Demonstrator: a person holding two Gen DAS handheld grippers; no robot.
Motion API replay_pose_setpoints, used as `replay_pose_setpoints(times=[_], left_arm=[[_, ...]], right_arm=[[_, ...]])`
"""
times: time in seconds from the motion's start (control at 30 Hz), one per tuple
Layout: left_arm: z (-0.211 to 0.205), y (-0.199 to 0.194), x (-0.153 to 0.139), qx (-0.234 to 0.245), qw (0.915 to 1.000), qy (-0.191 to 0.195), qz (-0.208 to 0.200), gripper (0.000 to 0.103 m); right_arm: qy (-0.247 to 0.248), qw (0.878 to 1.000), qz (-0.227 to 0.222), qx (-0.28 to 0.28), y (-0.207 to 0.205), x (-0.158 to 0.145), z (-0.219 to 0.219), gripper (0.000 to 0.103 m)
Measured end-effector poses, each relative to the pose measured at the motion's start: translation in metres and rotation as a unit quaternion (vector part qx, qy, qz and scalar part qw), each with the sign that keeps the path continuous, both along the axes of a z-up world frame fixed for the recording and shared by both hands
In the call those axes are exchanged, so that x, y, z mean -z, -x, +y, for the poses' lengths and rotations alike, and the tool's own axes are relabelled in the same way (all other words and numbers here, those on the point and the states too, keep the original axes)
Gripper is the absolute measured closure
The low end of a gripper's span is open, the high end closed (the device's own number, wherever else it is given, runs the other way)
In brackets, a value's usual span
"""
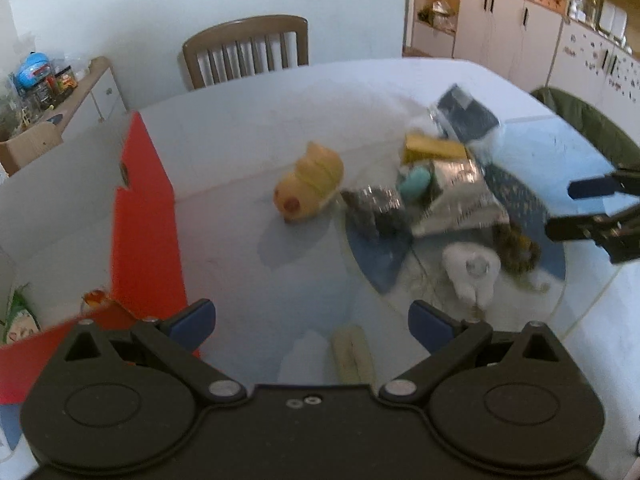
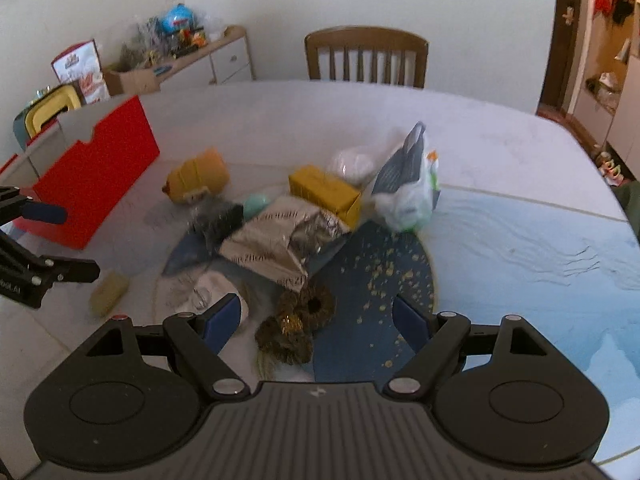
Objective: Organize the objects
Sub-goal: 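Move both tools back to the pile of items, then grasp the cream cylinder with the left tool while the right tool grasps the brown hair tie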
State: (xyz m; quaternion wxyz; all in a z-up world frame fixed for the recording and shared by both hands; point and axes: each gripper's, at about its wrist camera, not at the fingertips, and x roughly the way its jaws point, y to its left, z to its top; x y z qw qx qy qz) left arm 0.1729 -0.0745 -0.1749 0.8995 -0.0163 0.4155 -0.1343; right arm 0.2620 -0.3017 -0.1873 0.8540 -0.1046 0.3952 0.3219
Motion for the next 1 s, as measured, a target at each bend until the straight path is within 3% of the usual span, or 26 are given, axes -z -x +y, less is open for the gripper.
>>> replay_pose_setpoints(times=[0.23, 0.4, 0.6, 0.73, 0.87, 1.0], left_arm=[[-0.009, 0.005, 0.011, -0.004, 0.9999, 0.0, 0.014, 0.002], [-0.016, 0.007, 0.016, 0.008, 0.9998, -0.01, 0.016, 0.009], [-0.018, 0.004, 0.02, 0.013, 0.9994, 0.006, 0.031, 0.026], [-0.022, 0.005, 0.023, 0.024, 0.9991, 0.007, 0.034, 0.031], [-0.022, 0.002, 0.028, 0.02, 0.9989, 0.005, 0.042, 0.05], [-0.02, 0.001, 0.031, 0.011, 0.9986, 0.014, 0.05, 0.058]], right_arm=[[0.018, 0.999, 0.014, -0.026, -0.003, 0.021, 0.009, 0.025], [0.023, 0.999, 0.022, -0.034, -0.004, 0.028, 0.014, 0.039], [0.025, 0.999, 0.024, -0.037, -0.007, 0.031, 0.016, 0.053], [0.018, 0.999, 0.034, -0.034, -0.009, 0.034, 0.017, 0.059], [0.011, 0.999, 0.039, -0.034, -0.009, 0.034, 0.018, 0.067], [0.004, 0.998, 0.045, -0.033, -0.008, 0.034, 0.018, 0.073]])
